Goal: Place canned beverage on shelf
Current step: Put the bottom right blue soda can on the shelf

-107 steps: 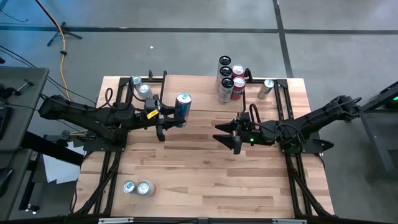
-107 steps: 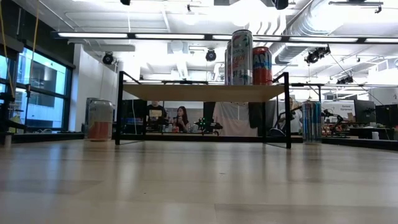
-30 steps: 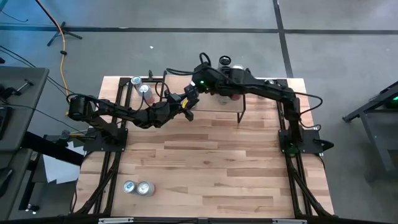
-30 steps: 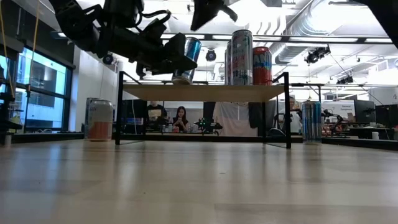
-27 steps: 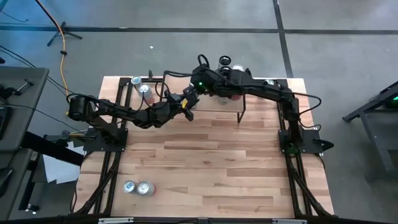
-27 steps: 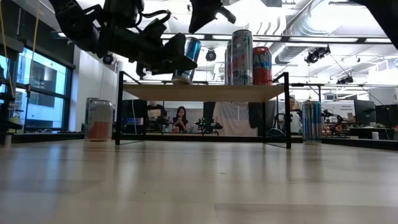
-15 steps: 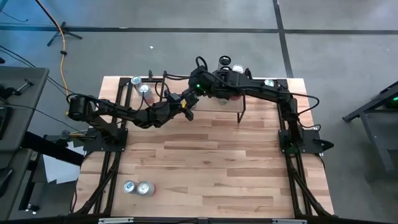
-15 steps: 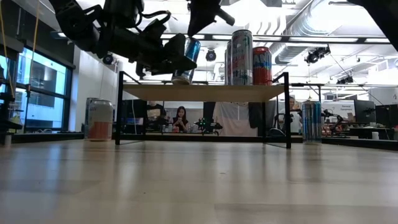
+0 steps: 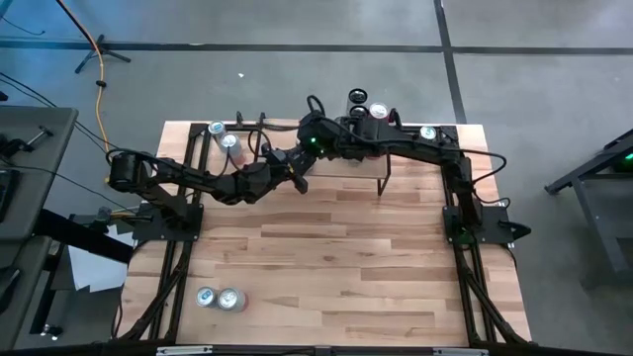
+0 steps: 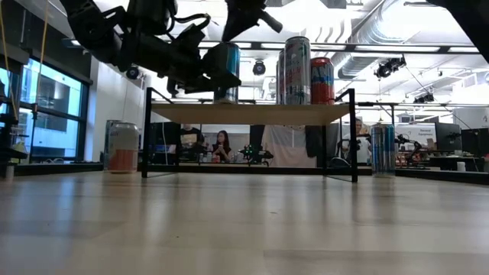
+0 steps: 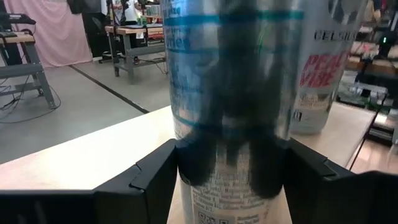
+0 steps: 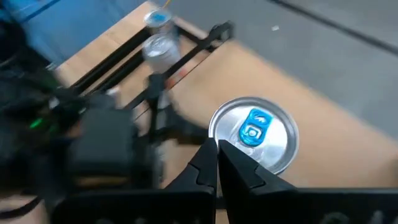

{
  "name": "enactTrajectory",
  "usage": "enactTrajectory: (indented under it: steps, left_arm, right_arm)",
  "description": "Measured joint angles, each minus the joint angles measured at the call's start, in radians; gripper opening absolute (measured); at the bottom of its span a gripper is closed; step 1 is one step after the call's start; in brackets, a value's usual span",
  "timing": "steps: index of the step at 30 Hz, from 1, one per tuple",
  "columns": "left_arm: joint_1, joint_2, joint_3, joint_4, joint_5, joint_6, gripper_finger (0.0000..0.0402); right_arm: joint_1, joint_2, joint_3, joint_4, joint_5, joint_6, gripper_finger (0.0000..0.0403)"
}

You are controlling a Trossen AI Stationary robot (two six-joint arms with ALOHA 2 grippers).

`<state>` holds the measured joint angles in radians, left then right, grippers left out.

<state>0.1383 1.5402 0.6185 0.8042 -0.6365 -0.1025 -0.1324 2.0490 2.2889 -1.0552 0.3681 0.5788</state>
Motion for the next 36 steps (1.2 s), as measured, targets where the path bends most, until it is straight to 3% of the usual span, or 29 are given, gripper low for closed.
enactTrajectory:
  steps: [18,36]
  left_arm:
    - [-0.002,-0.036,-0.003,-0.028,0.039,0.066,0.0203]
    - [0.006,-0.1,-0.001,-0.128,0.103,0.027,0.0305]
  right_arm:
    - [0.02,0.007,0.004,0.023,0.014,-0.001,0.0]
    - [0.01,0.008,0.005,0.028,0.017,-0.011,0.0]
